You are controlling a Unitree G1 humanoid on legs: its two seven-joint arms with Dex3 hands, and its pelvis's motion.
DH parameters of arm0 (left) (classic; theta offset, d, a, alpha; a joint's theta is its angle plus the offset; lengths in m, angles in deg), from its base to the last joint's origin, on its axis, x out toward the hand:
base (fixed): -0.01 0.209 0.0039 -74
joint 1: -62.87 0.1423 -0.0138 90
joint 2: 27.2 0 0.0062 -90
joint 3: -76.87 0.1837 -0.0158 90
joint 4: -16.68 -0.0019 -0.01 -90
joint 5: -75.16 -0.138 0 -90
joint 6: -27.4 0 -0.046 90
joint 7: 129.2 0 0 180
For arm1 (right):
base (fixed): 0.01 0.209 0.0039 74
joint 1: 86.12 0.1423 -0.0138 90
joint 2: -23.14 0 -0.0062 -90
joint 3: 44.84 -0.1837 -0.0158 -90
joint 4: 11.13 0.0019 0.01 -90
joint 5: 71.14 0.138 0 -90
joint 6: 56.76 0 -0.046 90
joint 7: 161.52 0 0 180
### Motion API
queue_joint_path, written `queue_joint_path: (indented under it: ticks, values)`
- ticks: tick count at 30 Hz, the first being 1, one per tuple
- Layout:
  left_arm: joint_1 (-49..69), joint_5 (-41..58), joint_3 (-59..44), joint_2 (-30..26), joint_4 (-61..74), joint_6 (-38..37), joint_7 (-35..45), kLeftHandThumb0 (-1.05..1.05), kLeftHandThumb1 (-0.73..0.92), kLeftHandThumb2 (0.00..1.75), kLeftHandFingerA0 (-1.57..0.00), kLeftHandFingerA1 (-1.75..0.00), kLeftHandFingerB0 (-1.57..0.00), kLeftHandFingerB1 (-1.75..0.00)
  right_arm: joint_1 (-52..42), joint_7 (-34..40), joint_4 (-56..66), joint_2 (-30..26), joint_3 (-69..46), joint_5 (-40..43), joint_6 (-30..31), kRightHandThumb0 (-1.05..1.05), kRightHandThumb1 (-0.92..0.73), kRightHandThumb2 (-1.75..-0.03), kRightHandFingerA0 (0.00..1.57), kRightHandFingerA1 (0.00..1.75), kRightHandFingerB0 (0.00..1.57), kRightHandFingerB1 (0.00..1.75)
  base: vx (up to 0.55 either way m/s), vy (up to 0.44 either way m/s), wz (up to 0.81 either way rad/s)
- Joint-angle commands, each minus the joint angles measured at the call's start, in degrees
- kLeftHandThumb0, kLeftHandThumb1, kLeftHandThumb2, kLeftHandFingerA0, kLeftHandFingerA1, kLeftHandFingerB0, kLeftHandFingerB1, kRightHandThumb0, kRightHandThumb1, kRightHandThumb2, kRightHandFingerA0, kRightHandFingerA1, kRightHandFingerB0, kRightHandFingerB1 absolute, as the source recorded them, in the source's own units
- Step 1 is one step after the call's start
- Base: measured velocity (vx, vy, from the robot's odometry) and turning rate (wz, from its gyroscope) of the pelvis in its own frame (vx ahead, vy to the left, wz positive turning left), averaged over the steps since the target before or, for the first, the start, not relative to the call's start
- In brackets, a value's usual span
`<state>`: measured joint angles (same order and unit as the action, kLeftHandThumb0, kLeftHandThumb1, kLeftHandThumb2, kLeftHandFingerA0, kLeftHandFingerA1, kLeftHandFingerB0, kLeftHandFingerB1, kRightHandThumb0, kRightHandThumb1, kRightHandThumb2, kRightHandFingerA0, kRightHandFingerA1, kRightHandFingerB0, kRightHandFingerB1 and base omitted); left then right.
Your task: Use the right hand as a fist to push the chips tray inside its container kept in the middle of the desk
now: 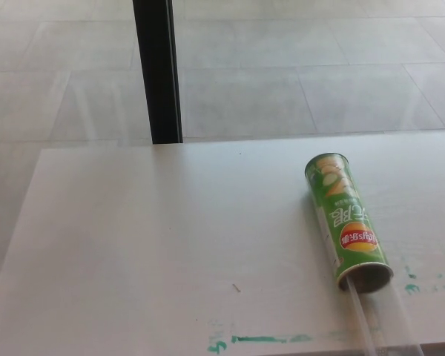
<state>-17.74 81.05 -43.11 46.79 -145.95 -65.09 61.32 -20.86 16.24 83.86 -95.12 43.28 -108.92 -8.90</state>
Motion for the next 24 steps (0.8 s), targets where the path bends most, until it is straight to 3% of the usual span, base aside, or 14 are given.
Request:
queue_joint_path:
  ticks: [1,2,3,5,6,7,12,14,15,17,18,19,20,24]
  values:
    - [0.09,3.1,-1.85,-2.82,-0.24,-0.66,0.59,-1.05,0.87,1.01,-0.64,-1.44,-0.35,-1.15,2.13,9.2,-1.46,-1.22,2.9,-13.31,-6.15,-0.71,-0.9,-0.69,0.82,1.39,0.61,0.52,0.0,0.0,0.0]
    - [0.0,2.6,-1.45,-2.95,-0.28,-0.52,0.47,-1.05,0.79,1.24,-0.7,-1.28,-0.42,-1.02,2.63,7.64,-0.5,-1.23,3.63,-13.84,-4.65,-0.72,-0.92,-0.68,0.8,1.4,0.59,0.52,0.0,0.0,0.0]
    - [-0.16,2.6,-1.45,-3.09,-0.38,0.18,0.66,-0.83,0.71,1.47,-0.85,-1.26,0.0,-0.74,3.18,8.1,-0.74,-0.94,4.15,-14.17,-4.51,-0.72,-0.91,-0.67,0.81,1.44,0.61,0.53,0.0,0.0,0.0]
    - [0.14,1.9,-0.88,-3.13,-0.34,-0.52,0.84,-0.89,0.58,1.42,-0.87,-1.29,0.0,-0.77,4.73,8.82,-1.46,-0.21,5.6,-16.04,-3.0,-0.74,-0.92,-0.68,0.83,1.5,0.61,0.53,0.0,0.0,0.0]
    - [-0.12,2.0,-1.04,-3.01,-0.55,-0.25,0.33,-1.05,0.87,0.98,-0.62,-1.38,-0.34,-1.09,4.77,8.76,-1.41,-0.32,5.68,-16.07,-2.8,-0.74,-0.91,-0.67,0.83,1.51,0.6,0.53,0.0,0.0,0.0]
    - [-0.26,1.95,-1.01,-2.98,-0.7,-0.18,0.14,-1.05,0.89,0.97,-0.59,-1.36,-0.31,-1.06,5.3,9.67,-2.01,-0.21,6.16,-16.43,-2.68,-0.75,-0.91,-0.67,0.85,1.53,0.61,0.53,0.0,0.0,0.0]
    - [0.25,1.67,-0.62,-2.89,-0.44,-0.94,0.43,-0.87,0.66,1.46,-0.92,-1.32,0.0,-0.77,6.95,11.53,-3.18,-0.33,7.34,-17.33,-1.74,-0.73,-0.91,-0.67,0.85,1.57,0.61,0.53,0.0,0.0,0.0]
    - [0.2,2.08,-0.93,-2.81,-0.34,-0.51,0.41,-0.83,0.65,1.45,-0.82,-1.25,0.0,-0.75,7.37,12.15,-2.89,-0.16,7.24,-18.29,-0.2,-0.78,-0.72,-1.04,0.94,1.34,0.56,0.63,0.0,0.0,0.0]
    - [0.46,1.79,-0.58,-2.88,-0.21,-0.88,0.79,-0.8,0.65,1.43,-0.64,-1.14,0.0,-0.74,8.3,14.14,-3.93,0.09,7.29,-19.12,0.1,-0.76,-0.84,-0.74,0.89,1.58,0.6,0.54,0.0,0.0,0.0]
    - [0.54,1.96,-0.61,-2.89,-0.14,-0.91,1.12,-0.79,0.64,1.42,-0.65,-1.14,-0.01,-0.74,9.14,14.62,-4.34,-0.2,7.36,-19.3,0.2,-0.74,-0.86,-0.74,0.87,1.6,0.59,0.55,0.0,0.0,0.0]
    - [0.55,1.89,-0.45,-2.93,-0.16,-0.76,1.18,-0.79,0.67,1.45,-0.62,-1.12,0.0,-0.73,9.81,15.28,-4.7,-0.24,7.29,-19.39,0.37,-0.64,-0.72,-1.15,1.15,1.35,0.56,0.68,0.0,0.0,0.0]
    - [0.55,1.89,-0.36,-2.96,-0.17,-0.7,1.21,-0.79,0.67,1.45,-0.62,-1.12,0.0,-0.73,10.12,15.67,-4.88,-0.29,7.31,-19.47,0.47,-0.64,-0.72,-1.15,1.15,1.35,0.56,0.68,0.0,0.0,0.0]
    - [0.57,1.83,-0.21,-2.98,-0.2,-0.82,1.15,-0.8,0.66,1.44,-0.64,-1.13,0.0,-0.73,10.29,15.62,-4.95,-0.4,7.38,-19.31,0.58,-0.72,-0.9,-0.67,0.85,1.54,0.59,0.54,0.0,0.0,0.0]
    - [0.92,2.74,-0.62,-2.94,0.32,-0.99,1.81,-0.83,0.68,1.46,-0.67,-1.17,0.0,-0.75,12.5,14.36,-6.43,-1.33,7.69,-18.14,0.61,-0.73,-0.92,-0.69,0.84,1.52,0.57,0.53,0.0,0.0,0.0]
